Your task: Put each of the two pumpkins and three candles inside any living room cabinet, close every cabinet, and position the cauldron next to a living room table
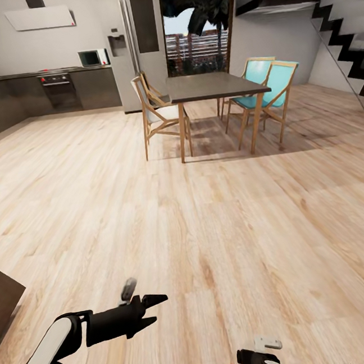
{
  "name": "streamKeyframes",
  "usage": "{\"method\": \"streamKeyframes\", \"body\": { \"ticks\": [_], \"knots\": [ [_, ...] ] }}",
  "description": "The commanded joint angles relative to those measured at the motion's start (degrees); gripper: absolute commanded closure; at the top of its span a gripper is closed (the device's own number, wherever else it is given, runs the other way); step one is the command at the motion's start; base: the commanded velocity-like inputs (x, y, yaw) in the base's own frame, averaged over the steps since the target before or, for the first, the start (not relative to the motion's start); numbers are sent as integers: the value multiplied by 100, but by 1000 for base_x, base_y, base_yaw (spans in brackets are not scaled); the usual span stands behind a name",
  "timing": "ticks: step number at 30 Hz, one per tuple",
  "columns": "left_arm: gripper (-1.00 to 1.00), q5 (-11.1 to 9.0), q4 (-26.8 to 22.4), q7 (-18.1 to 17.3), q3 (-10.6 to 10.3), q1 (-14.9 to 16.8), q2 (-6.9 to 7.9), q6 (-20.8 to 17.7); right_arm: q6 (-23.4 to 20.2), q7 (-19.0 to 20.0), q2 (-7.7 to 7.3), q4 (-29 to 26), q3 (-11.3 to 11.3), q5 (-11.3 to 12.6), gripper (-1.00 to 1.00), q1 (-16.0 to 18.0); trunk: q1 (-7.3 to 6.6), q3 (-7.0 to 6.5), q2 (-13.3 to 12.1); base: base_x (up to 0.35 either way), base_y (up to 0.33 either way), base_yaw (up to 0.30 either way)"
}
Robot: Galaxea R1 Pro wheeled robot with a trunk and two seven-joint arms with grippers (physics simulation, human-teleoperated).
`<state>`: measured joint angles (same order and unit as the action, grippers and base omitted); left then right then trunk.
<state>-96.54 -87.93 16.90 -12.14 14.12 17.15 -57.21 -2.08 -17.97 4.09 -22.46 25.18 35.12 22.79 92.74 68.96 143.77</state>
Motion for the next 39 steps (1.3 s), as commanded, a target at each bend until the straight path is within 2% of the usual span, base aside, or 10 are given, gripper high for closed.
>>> {"method": "streamKeyframes", "body": {
  "ticks": [1, 5, 20, 39],
  "knots": [
    [-100, -61, -4, 8, -13, 3, 25, -1, -23, -49, -5, -10, 48, 30, -100, 1, 1, 27, 4, 0, 0, 0],
    [-100, -61, -4, -119, -23, 3, 53, -1, -25, -49, -5, -10, 48, 30, -100, 1, 12, 116, 9, 0, 0, 0],
    [-100, -58, -5, -213, -26, 3, 62, -1, -30, -49, -5, -7, 48, 30, -100, 1, 12, 116, 9, 4, 0, 0],
    [-100, -58, -5, -214, -45, 3, 60, -1, -30, -49, -5, -12, 48, 30, -100, 2, 12, 116, 9, 115, 0, 0]
  ]
}}
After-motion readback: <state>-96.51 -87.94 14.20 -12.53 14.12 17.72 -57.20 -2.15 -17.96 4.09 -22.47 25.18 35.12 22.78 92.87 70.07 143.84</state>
